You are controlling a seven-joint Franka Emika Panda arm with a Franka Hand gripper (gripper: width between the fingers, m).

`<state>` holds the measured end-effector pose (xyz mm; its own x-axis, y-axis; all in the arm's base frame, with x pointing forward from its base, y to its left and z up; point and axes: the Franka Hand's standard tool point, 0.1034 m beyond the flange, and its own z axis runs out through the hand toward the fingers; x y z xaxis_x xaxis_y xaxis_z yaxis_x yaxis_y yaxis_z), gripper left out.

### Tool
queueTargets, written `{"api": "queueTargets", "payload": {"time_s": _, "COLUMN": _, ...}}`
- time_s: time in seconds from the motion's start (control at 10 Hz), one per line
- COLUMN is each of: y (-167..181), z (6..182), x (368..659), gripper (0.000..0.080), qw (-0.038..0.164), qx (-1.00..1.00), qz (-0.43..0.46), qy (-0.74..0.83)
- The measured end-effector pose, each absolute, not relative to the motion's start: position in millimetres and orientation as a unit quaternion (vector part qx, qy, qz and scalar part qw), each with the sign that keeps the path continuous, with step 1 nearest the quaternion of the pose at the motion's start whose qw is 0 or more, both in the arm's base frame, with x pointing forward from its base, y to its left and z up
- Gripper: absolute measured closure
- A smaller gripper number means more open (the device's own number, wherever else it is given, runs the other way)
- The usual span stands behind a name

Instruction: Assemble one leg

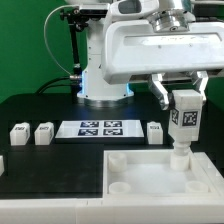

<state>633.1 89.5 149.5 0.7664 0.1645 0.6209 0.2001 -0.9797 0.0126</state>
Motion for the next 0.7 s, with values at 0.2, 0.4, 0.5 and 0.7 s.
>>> {"api": "queueTargets", "payload": {"time_s": 0.2, "y": 98, "z": 133.2, "x": 632, "gripper": 0.0507, "qw": 0.034, "qx": -0.942, "qz": -0.319, "qy": -0.100}}
{"api": "queueTargets", "payload": {"time_s": 0.4, "y": 110, "z": 116.7, "x": 634, "gripper": 0.0506, "qw": 0.042, "qx": -0.941, "qz": -0.319, "qy": -0.102}}
{"api": "queueTargets", "payload": {"time_s": 0.5, "y": 115, "z": 106.5, "x": 631, "gripper": 0.0506, "qw": 0.045, "qx": -0.942, "qz": -0.316, "qy": -0.099}}
{"api": "queueTargets", "payload": {"time_s": 0.7, "y": 119, "z": 96.1, "x": 626, "gripper": 0.0506, "qw": 0.047, "qx": -0.944, "qz": -0.310, "qy": -0.101}}
